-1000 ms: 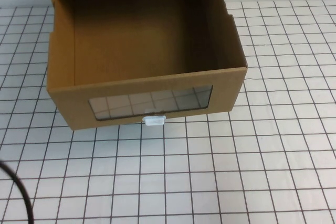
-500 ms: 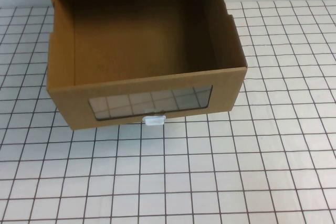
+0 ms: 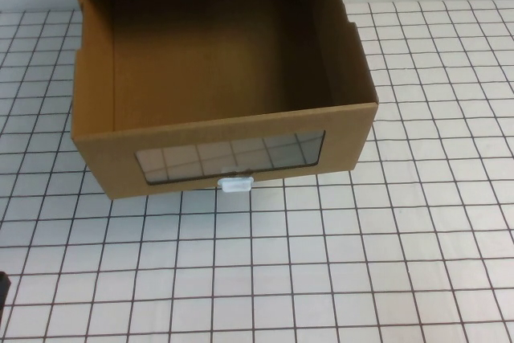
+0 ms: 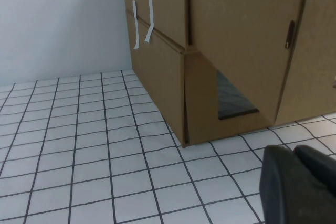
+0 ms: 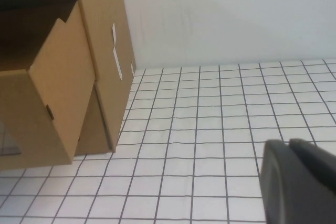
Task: Open the shoe box
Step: 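Pull the top drawer of the cardboard box fully open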
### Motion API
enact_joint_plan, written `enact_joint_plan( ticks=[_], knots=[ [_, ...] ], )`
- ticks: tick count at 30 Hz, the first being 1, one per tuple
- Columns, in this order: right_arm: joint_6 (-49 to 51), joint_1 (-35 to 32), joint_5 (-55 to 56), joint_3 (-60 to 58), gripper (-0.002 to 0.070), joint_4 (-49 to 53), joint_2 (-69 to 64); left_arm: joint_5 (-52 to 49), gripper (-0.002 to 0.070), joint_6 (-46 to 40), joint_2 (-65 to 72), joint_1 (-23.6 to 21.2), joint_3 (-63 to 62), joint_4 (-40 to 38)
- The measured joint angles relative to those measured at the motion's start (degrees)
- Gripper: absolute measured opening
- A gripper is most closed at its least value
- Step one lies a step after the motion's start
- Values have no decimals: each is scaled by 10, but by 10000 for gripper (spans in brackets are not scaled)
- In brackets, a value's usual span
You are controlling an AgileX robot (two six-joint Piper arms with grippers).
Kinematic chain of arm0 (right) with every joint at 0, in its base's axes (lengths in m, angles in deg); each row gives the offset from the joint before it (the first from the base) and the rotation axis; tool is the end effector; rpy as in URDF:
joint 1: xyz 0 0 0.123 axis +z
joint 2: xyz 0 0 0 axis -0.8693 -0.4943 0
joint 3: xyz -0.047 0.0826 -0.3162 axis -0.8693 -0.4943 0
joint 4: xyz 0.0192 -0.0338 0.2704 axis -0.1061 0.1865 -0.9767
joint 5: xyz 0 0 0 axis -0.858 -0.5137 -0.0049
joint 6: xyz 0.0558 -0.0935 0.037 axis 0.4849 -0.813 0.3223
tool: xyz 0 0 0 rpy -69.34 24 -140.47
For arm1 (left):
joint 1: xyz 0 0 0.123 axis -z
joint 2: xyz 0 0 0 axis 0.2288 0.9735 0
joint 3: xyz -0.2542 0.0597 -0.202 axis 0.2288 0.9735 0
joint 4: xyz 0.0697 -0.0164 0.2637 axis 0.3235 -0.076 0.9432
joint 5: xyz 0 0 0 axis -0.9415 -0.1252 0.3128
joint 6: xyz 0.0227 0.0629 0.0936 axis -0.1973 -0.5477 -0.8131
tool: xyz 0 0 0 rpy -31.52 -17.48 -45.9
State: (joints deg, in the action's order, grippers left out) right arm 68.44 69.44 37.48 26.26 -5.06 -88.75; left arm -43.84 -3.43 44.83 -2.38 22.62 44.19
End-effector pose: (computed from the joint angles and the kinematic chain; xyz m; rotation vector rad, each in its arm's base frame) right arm 0.0524 0.0131 0.2893 -0.0237 1.6845 0.2782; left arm 0.0562 -0.0162 0.1943 0.2416 1.5924 -0.1306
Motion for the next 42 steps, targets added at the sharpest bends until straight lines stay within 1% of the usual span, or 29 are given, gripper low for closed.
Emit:
enact_joint_plan(
  ticks=[14,18,21,26,29,33,39,42],
  knots=[
    [0,0,0,0,-13,0,0,-1,-2,0,-1,0,0,0],
    [0,0,4,-3,-13,35,0,-1,-2,0,-1,0,0,0],
    [0,-1,52,-34,-13,51,3,-1,-2,0,-1,0,0,0],
    [0,-38,172,-149,-13,64,14,-1,-2,0,-1,0,0,-1],
    [0,-47,203,-197,-13,64,28,-1,-2,0,-1,0,0,-3],
    [0,-47,178,-202,-13,60,62,-1,-2,0,-1,0,0,-3],
    [0,-47,56,-202,-13,64,92,-1,-2,0,-1,0,0,-3],
    [0,-47,15,-202,-13,64,92,-1,-2,0,-1,0,0,-3]
  ],
)
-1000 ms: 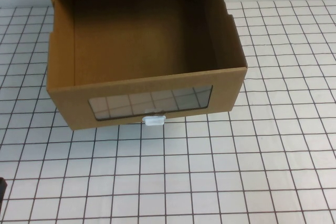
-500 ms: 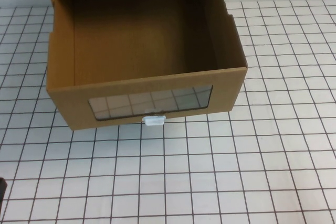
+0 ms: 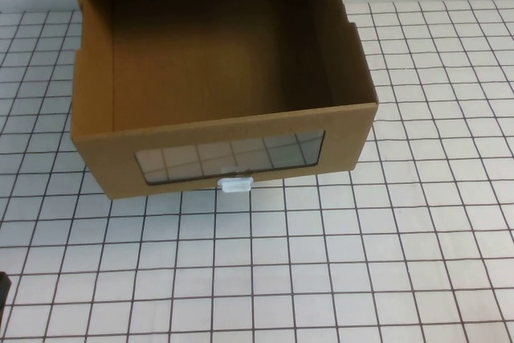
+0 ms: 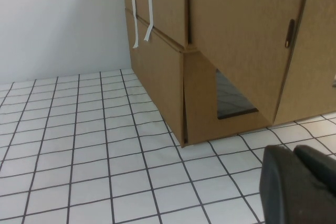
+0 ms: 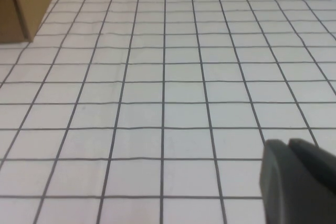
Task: Open the shoe box
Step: 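Pull the top drawer of the cardboard box fully open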
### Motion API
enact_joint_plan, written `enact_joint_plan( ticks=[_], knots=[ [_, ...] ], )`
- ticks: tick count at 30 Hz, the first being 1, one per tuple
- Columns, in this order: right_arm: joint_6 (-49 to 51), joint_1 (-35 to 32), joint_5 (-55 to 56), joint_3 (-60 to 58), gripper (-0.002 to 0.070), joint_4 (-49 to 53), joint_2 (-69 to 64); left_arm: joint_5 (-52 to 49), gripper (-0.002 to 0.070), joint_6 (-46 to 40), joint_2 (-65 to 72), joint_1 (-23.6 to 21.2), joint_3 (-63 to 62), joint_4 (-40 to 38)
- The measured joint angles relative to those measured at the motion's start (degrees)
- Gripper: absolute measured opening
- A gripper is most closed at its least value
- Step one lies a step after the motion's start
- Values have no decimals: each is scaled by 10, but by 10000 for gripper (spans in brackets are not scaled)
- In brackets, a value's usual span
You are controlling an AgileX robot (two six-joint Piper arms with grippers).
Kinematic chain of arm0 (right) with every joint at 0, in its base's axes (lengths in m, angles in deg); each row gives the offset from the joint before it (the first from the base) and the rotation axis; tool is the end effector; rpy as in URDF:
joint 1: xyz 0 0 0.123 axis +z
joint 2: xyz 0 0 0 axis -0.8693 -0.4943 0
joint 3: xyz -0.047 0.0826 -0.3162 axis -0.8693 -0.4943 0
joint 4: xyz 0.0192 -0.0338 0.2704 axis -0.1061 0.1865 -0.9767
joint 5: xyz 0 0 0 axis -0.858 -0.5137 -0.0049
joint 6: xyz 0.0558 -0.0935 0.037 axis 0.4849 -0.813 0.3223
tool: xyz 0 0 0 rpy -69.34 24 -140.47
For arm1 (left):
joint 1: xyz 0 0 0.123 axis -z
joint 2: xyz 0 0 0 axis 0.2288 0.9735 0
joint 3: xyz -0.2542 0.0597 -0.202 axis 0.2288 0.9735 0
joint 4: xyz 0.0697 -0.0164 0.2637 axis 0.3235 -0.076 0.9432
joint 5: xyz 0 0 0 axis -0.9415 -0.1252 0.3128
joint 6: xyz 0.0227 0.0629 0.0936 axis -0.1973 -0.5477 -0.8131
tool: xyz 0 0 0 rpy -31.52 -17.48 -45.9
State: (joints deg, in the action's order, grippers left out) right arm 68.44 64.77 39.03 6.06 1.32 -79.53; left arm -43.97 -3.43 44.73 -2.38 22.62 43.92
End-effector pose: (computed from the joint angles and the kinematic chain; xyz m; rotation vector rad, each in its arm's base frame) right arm 0.0526 0.0040 0.1676 -0.0130 1.8449 0.0973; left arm 0.0560 -0.0164 0.1942 0.2390 1.5929 -0.1353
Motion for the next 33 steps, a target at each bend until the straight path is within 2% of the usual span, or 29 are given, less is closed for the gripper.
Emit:
enact_joint_plan(
  ticks=[27,29,33],
  knots=[
    [0,0,-7,0,-13,0,0,8,-2,0,0,0,1,-1],
    [0,0,-7,0,-14,0,0,20,-2,5,0,0,1,28],
    [0,0,-7,0,-13,0,0,0,-2,70,0,-2,1,151]
  ],
)
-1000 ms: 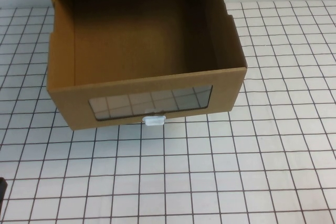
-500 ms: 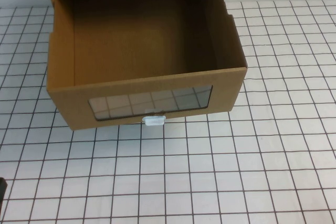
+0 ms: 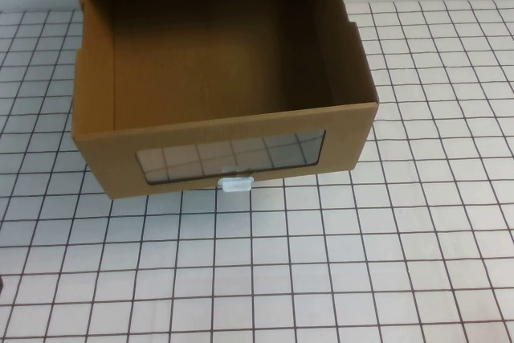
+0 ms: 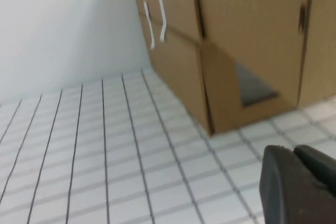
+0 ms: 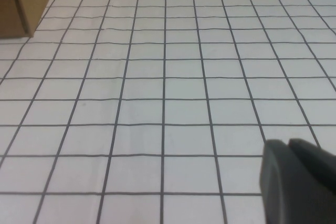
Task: Open the shoe box
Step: 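Pull the top drawer of the cardboard box fully open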
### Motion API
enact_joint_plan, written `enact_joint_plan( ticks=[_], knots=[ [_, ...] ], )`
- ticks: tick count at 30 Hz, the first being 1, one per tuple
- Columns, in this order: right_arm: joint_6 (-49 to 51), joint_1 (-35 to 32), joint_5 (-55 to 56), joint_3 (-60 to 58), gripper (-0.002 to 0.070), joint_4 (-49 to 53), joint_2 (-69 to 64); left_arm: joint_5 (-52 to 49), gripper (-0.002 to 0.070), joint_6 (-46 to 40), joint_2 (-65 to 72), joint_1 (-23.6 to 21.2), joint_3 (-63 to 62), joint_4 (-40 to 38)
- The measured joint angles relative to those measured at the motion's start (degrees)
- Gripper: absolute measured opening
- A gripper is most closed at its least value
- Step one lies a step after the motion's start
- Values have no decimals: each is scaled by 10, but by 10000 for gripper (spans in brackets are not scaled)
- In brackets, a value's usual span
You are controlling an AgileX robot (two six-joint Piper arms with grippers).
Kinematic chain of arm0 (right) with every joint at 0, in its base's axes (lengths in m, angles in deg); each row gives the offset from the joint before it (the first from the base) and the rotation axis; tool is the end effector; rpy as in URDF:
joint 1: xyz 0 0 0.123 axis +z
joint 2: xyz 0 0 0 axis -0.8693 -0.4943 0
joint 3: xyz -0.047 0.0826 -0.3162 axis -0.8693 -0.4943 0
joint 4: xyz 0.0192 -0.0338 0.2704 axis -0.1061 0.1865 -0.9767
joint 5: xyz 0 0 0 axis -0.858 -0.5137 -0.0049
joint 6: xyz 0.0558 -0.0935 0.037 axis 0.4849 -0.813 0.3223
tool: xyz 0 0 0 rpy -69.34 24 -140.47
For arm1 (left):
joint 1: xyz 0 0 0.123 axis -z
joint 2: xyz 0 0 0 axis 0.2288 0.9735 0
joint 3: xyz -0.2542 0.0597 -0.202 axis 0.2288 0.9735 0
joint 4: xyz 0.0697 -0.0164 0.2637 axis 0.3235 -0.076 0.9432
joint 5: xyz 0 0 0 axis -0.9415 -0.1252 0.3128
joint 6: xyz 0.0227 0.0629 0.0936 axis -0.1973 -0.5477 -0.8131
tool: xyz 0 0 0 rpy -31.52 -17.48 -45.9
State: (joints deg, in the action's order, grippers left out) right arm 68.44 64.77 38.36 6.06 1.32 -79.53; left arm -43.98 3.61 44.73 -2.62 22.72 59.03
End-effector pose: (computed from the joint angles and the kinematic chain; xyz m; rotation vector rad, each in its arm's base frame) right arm 0.0523 0.0040 0.1663 -0.0131 1.8566 0.0967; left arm 0.0567 -0.0132 0.1925 0.3281 1.5864 -0.0030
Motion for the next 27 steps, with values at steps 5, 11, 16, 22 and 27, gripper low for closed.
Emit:
enact_joint_plan(
  ticks=[5,11,16,22,27],
  knots=[
    [0,0,0,0,-13,0,0,-70,-2,57,0,-44,0,56],
    [0,0,0,0,-13,0,0,-142,-2,102,-8,-67,0,87],
    [0,0,-1,0,-13,0,0,-158,-2,107,-8,-67,0,89],
    [0,0,-1,0,-13,0,0,-161,-2,108,-8,-67,0,92],
    [0,0,-1,0,-13,0,0,-161,-2,109,-8,-67,0,92]
  ],
)
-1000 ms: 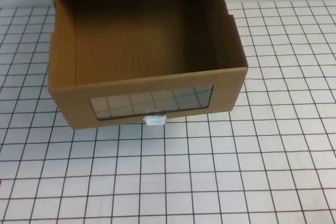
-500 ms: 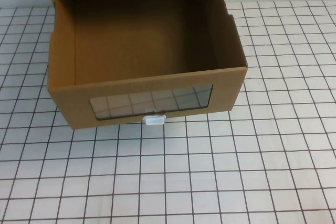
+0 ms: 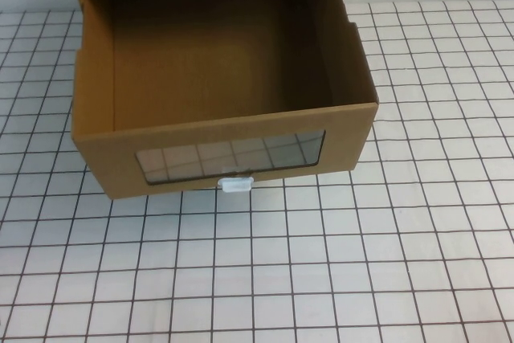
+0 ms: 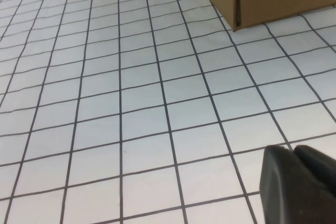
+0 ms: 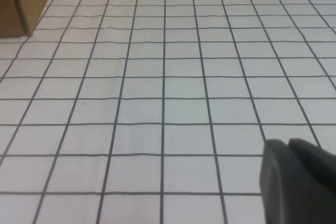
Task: Open the shoe box
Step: 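Pull the top drawer of the cardboard box fully open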
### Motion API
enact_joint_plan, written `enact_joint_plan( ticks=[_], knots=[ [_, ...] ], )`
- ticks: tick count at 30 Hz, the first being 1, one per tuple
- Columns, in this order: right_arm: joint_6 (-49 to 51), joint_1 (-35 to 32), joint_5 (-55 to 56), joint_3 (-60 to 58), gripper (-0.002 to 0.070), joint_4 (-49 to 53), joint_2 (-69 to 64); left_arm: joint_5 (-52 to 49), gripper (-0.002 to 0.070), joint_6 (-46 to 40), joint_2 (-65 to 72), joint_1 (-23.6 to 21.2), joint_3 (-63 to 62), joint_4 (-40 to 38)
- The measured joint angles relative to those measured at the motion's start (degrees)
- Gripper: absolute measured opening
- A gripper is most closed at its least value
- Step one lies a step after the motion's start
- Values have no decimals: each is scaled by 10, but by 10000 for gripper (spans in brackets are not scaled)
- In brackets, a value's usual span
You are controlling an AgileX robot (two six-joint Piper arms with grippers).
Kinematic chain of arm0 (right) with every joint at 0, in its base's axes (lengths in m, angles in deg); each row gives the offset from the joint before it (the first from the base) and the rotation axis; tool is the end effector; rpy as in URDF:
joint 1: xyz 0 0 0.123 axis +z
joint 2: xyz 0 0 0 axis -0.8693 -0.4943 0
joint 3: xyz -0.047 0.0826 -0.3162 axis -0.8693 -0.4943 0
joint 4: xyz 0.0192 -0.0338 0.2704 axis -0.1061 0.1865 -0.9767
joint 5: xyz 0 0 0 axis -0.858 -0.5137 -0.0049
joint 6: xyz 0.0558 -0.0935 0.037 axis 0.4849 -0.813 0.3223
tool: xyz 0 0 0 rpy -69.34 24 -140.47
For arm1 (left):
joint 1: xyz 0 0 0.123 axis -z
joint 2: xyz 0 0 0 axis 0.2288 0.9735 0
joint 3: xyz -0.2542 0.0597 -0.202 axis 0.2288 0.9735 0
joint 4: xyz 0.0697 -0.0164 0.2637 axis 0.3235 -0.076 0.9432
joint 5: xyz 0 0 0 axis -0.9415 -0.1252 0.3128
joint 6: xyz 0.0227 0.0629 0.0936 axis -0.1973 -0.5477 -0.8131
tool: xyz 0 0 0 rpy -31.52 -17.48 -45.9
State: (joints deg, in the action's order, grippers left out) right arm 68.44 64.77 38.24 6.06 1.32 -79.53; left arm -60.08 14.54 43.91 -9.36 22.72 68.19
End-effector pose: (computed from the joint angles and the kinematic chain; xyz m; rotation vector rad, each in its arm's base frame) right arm 0.0522 0.0040 0.1661 -0.0131 1.8587 0.0966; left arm 0.0513 -0.0052 0.1614 0.2367 1.8740 0.0596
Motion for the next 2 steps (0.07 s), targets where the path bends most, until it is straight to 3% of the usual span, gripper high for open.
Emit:
enact_joint_plan(
  ticks=[2],
  knots=[
    [0,0,0,0,-13,0,0,0,-2,0,0,0,0,0]
  ],
)
